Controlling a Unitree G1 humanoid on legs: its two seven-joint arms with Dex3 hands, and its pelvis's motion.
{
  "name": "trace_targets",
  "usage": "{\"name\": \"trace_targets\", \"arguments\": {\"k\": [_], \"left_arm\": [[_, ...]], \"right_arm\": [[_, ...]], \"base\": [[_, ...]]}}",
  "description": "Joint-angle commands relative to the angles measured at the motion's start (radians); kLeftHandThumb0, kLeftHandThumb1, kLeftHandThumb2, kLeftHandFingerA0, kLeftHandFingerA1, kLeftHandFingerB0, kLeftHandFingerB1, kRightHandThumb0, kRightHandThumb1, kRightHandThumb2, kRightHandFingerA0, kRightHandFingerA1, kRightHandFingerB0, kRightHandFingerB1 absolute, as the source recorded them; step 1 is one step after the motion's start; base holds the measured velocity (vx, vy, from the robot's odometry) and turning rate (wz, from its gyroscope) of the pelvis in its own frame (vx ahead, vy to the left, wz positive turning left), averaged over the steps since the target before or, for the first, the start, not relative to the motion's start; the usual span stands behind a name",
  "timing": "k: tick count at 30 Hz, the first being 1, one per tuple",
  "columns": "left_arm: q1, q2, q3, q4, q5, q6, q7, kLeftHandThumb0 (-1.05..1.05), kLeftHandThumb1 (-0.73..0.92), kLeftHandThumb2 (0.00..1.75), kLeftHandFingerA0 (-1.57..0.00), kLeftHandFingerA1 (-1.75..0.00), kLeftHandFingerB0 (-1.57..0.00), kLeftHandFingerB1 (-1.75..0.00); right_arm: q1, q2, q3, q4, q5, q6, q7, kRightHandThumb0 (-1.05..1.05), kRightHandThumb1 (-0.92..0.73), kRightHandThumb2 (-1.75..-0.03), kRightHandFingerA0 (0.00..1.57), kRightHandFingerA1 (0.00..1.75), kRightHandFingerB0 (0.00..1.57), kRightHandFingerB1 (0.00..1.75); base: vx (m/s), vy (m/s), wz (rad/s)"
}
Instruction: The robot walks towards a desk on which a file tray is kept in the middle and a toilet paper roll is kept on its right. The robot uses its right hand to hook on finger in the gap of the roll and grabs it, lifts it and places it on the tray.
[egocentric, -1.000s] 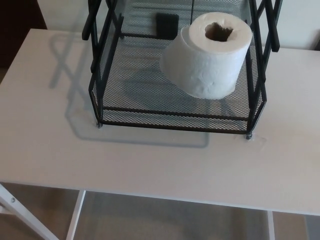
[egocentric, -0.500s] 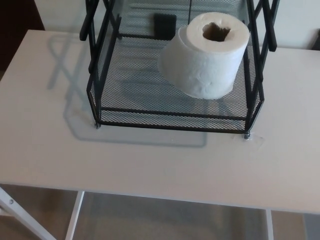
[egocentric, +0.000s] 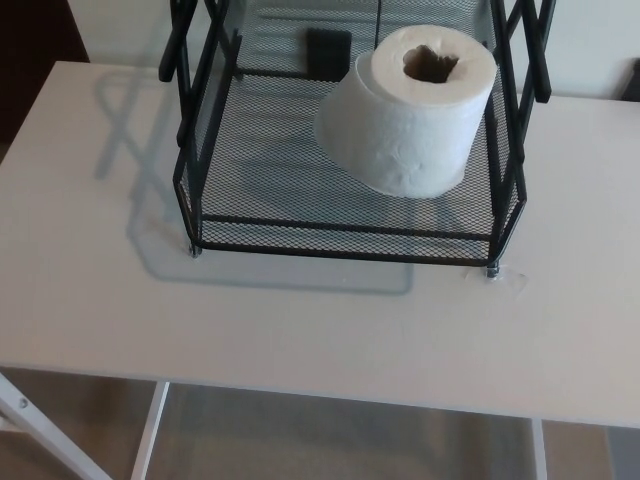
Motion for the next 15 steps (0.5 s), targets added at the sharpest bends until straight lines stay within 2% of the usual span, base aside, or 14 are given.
{"name": "trace_targets", "arguments": {"k": [1, 4, 6, 7, 13, 14, 15], "left_arm": [[-0.033, 0.017, -0.027, 0.052, 0.067, -0.107, 0.058, -0.82, 0.92, 0.76, -0.38, -0.46, -0.26, -0.38], [-0.040, 0.016, -0.031, 0.056, 0.065, -0.106, 0.055, -0.80, 0.92, 0.77, -0.36, -0.45, -0.25, -0.35], [-0.049, 0.013, -0.043, 0.063, 0.074, -0.108, 0.065, -0.84, 0.92, 0.79, -0.36, -0.51, -0.25, -0.37], [-0.049, 0.013, -0.045, 0.065, 0.075, -0.112, 0.061, -0.85, 0.92, 0.81, -0.34, -0.53, -0.20, -0.38], [-0.059, 0.013, -0.067, 0.074, 0.091, -0.117, 0.053, -0.89, 0.92, 0.87, -0.30, -0.56, -0.16, -0.40], [-0.061, 0.011, -0.067, 0.075, 0.089, -0.116, 0.053, -0.80, 0.83, 1.19, -0.24, -0.58, -0.13, -0.49], [-0.070, 0.013, -0.062, 0.074, 0.084, -0.110, 0.047, -0.78, 0.83, 1.18, -0.22, -0.57, -0.10, -0.47]], "right_arm": [[0.036, -0.065, 0.073, 0.031, -0.074, -0.059, -0.276, -0.87, -0.76, -0.63, 0.11, 0.62, 0.00, 0.21], [0.033, -0.072, 0.084, 0.037, -0.063, -0.058, -0.286, -0.87, -0.76, -0.63, 0.11, 0.62, 0.00, 0.21], [0.033, -0.077, 0.093, 0.043, -0.052, -0.058, -0.296, -0.87, -0.76, -0.63, 0.11, 0.62, 0.00, 0.21], [0.034, -0.079, 0.097, 0.045, -0.048, -0.058, -0.300, -0.87, -0.76, -0.63, 0.11, 0.62, 0.00, 0.21], [0.034, -0.092, 0.122, 0.055, -0.025, -0.057, -0.323, -0.87, -0.76, -0.63, 0.11, 0.62, 0.00, 0.21], [0.034, -0.096, 0.129, 0.058, -0.019, -0.057, -0.328, -0.87, -0.76, -0.63, 0.11, 0.62, 0.00, 0.21], [0.025, -0.097, 0.136, 0.062, -0.014, -0.055, -0.332, -0.87, -0.76, -0.63, 0.11, 0.62, 0.00, 0.21]], "base": [[0.00, 0.000, 0.00], [0.00, 0.000, 0.00], [0.00, 0.000, 0.00], [0.00, 0.000, 0.00], [0.00, 0.000, 0.00], [0.00, 0.000, 0.00], [0.00, 0.000, 0.00]]}}
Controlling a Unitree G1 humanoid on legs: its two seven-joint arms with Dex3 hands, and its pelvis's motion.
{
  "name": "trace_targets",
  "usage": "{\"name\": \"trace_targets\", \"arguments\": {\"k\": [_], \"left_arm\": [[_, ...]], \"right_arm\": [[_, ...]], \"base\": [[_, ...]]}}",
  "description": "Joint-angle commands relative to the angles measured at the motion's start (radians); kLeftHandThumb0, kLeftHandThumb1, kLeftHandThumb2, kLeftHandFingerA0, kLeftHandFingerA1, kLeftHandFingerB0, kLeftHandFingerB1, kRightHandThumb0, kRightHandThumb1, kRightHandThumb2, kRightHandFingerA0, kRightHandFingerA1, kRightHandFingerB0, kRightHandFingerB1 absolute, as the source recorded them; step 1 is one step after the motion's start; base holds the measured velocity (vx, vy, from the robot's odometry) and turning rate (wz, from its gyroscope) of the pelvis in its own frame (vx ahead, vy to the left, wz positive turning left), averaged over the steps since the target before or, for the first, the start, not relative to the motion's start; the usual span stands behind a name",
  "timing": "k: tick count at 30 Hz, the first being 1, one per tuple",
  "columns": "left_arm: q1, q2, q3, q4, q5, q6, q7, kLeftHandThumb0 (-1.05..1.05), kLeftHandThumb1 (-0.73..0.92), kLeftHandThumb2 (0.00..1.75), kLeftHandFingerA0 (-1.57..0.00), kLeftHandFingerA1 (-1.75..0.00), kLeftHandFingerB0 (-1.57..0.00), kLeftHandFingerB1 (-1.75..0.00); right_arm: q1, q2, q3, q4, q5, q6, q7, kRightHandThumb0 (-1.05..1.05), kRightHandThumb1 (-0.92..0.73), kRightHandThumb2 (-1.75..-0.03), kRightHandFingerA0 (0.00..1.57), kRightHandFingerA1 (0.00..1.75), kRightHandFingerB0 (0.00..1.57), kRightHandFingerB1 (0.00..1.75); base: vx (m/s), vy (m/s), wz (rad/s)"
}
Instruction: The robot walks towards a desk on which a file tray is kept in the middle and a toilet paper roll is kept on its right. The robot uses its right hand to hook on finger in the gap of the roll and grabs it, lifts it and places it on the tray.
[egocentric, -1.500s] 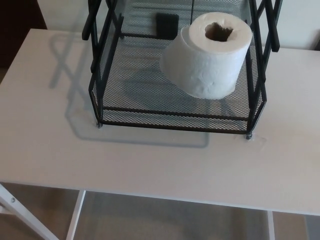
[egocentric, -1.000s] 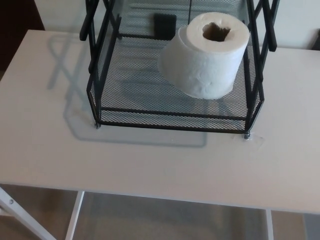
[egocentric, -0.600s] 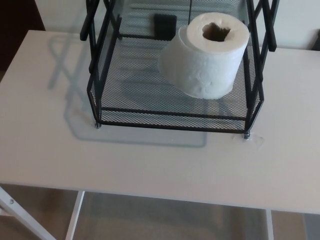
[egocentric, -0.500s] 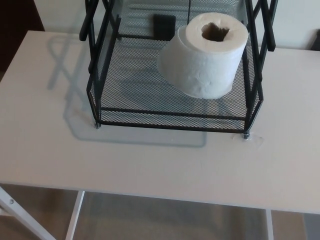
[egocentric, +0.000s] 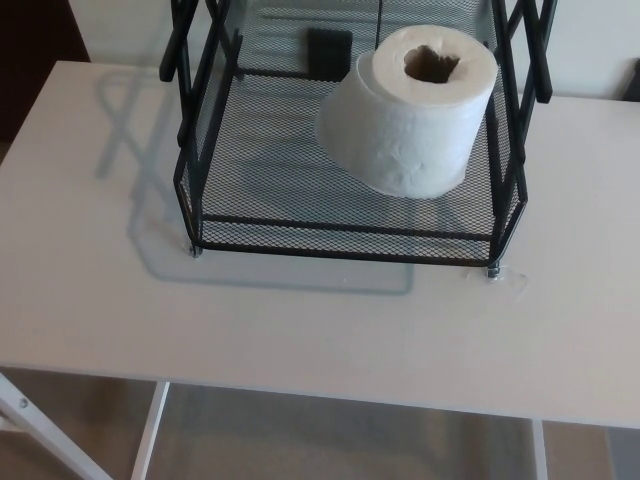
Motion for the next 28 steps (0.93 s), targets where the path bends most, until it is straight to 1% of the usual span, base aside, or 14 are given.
{"name": "trace_targets", "arguments": {"k": [1, 4, 5, 6, 12, 13, 14, 17, 18, 21, 22, 24, 25, 28], "left_arm": [[-0.026, 0.014, -0.010, 0.016, 0.044, -0.071, 0.018, -0.82, 0.92, 0.86, -0.27, -0.52, -0.14, -0.40], [-0.025, 0.012, 0.002, 0.023, 0.038, -0.080, 0.015, -0.84, 0.92, 0.84, -0.25, -0.54, -0.13, -0.40], [-0.025, 0.012, -0.002, 0.024, 0.045, -0.082, 0.017, -0.79, 0.83, 1.18, -0.22, -0.58, -0.09, -0.48], [-0.026, 0.012, -0.009, 0.025, 0.054, -0.081, 0.017, -0.86, 0.92, 0.89, -0.23, -0.53, -0.11, -0.39], [-0.023, 0.009, 0.000, 0.028, 0.049, -0.081, 0.017, -0.85, 0.92, 0.86, -0.22, -0.51, -0.11, -0.37], [-0.021, 0.010, 0.000, 0.026, 0.052, -0.090, 0.022, -0.77, 0.84, 1.17, -0.22, -0.56, -0.11, -0.47], [-0.021, 0.010, 0.009, 0.025, 0.047, -0.088, 0.020, -0.81, 0.92, 0.84, -0.25, -0.50, -0.13, -0.38], [-0.030, 0.010, 0.011, 0.024, 0.053, -0.087, 0.013, -0.80, 0.92, 0.85, -0.24, -0.50, -0.12, -0.38], [-0.034, 0.007, 0.009, 0.028, 0.058, -0.087, 0.017, -0.78, 0.84, 1.18, -0.20, -0.57, -0.08, -0.47], [-0.036, -0.001, 0.025, 0.033, 0.046, -0.085, 0.023, -0.88, 0.92, 0.84, -0.22, -0.59, -0.11, -0.42], [-0.039, 0.000, 0.023, 0.033, 0.050, -0.080, 0.022, -0.80, 0.83, 1.19, -0.19, -0.60, -0.08, -0.48], [-0.041, 0.001, 0.020, 0.030, 0.054, -0.075, 0.019, -0.78, 0.84, 1.18, -0.18, -0.57, -0.08, -0.46], [-0.040, 0.002, 0.010, 0.031, 0.064, -0.078, 0.020, -0.87, 0.92, 0.89, -0.22, -0.55, -0.10, -0.39], [-0.030, 0.000, -0.011, 0.034, 0.088, -0.102, 0.035, -0.81, 0.85, 1.22, -0.22, -0.60, -0.08, -0.48]], "right_arm": [[-0.002, -0.041, 0.031, 0.025, 0.007, -0.027, -0.126, -0.87, -0.76, -0.63, 0.11, 0.62, 0.00, 0.21], [-0.003, -0.050, 0.047, 0.032, 0.023, -0.027, -0.139, -0.87, -0.76, -0.63, 0.11, 0.62, 0.00, 0.21], [-0.003, -0.052, 0.051, 0.034, 0.027, -0.027, -0.142, -0.87, -0.76, -0.63, 0.11, 0.62, 0.00, 0.21], [-0.003, -0.055, 0.056, 0.035, 0.031, -0.027, -0.146, -0.87, -0.76, -0.63, 0.11, 0.62, 0.00, 0.21], [-0.003, -0.065, 0.076, 0.042, 0.051, -0.026, -0.161, -0.87, -0.76, -0.63, 0.11, 0.62, 0.00, 0.21], [-0.003, -0.067, 0.078, 0.043, 0.053, -0.026, -0.163, -0.87, -0.76, -0.63, 0.11, 0.62, 0.00, 0.21], [-0.003, -0.069, 0.082, 0.044, 0.056, -0.026, -0.165, -0.87, -0.76, -0.63, 0.11, 0.62, 0.00, 0.21], [0.010, -0.068, 0.084, 0.040, 0.069, -0.026, -0.175, -0.87, -0.76, -0.63, 0.11, 0.62, 0.00, 0.21], [0.008, -0.069, 0.086, 0.038, 0.072, -0.024, -0.175, -0.87, -0.76, -0.63, 0.11, 0.62, 0.00, 0.21], [0.006, -0.073, 0.092, 0.036, 0.078, -0.021, -0.178, -0.87, -0.76, -0.63, 0.11, 0.62, 0.00, 0.21], [0.006, -0.074, 0.093, 0.036, 0.080, -0.021, -0.179, -0.87, -0.76, -0.63, 0.11, 0.62, 0.00, 0.21], [0.009, -0.077, 0.096, 0.034, 0.084, -0.020, -0.181, -0.87, -0.76, -0.63, 0.11, 0.62, 0.00, 0.21], [0.009, -0.078, 0.097, 0.034, 0.085, -0.020, -0.181, -0.87, -0.76, -0.63, 0.11, 0.62, 0.00, 0.21], [0.011, -0.084, 0.101, 0.032, 0.091, -0.017, -0.183, -0.87, -0.76, -0.63, 0.11, 0.62, 0.00, 0.21]], "base": [[0.00, 0.000, 0.00], [0.00, 0.000, 0.00], [0.00, 0.000, 0.00], [0.00, 0.000, 0.00], [0.00, 0.000, 0.00], [0.00, 0.000, 0.00], [0.00, 0.000, 0.00], [0.00, 0.000, 0.00], [0.00, 0.000, 0.00], [0.00, 0.000, 0.00], [0.00, 0.000, 0.00], [0.00, 0.000, 0.00], [0.00, 0.000, 0.00], [0.00, 0.000, 0.00]]}}
